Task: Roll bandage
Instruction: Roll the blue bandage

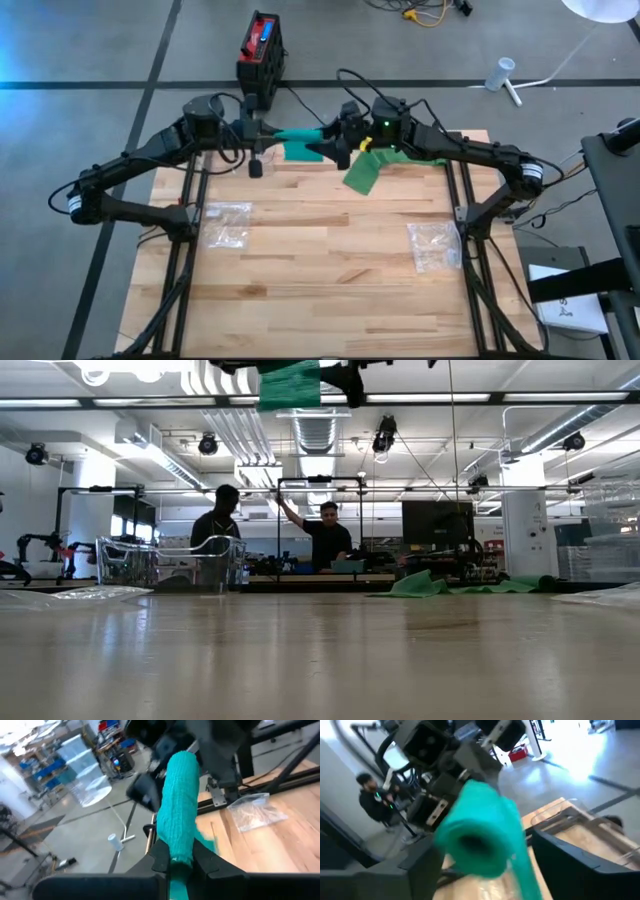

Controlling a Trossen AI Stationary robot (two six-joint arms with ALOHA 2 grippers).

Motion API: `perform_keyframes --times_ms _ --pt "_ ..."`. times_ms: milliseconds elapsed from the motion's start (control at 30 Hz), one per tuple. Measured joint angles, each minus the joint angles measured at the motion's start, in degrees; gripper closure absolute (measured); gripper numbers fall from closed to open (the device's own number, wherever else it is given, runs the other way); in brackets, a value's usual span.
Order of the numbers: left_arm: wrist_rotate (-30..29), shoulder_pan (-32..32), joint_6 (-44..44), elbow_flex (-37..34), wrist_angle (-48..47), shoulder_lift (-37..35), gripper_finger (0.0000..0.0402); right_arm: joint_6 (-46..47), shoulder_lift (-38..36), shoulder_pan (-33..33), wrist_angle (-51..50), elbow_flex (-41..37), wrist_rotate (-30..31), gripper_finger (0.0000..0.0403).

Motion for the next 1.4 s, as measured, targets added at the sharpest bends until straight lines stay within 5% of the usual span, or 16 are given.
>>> perform_keyframes --times_ms 200,533,767,1400 --pt "0.68 -0.08 2.99 0.00 -0.44 0.05 0.0385 5.75 2.24 0.04 3.01 0.00 -0.23 0.0080" --pt "0.11 -0.08 9.49 0.00 -0.52 1.05 0.0385 13.37 2.87 0.13 7.63 0.00 1.68 0.0082" --pt "-9.78 -0.10 16.30 0.07 1.66 3.45 0.0379 17.26 4.39 0.05 7.14 0.00 2.36 0.0109" --pt "-10.33 -0.04 30.10 0.07 1.55 4.19 0.0374 17.38 4.50 -0.13 6.48 0.00 5.53 0.0204"
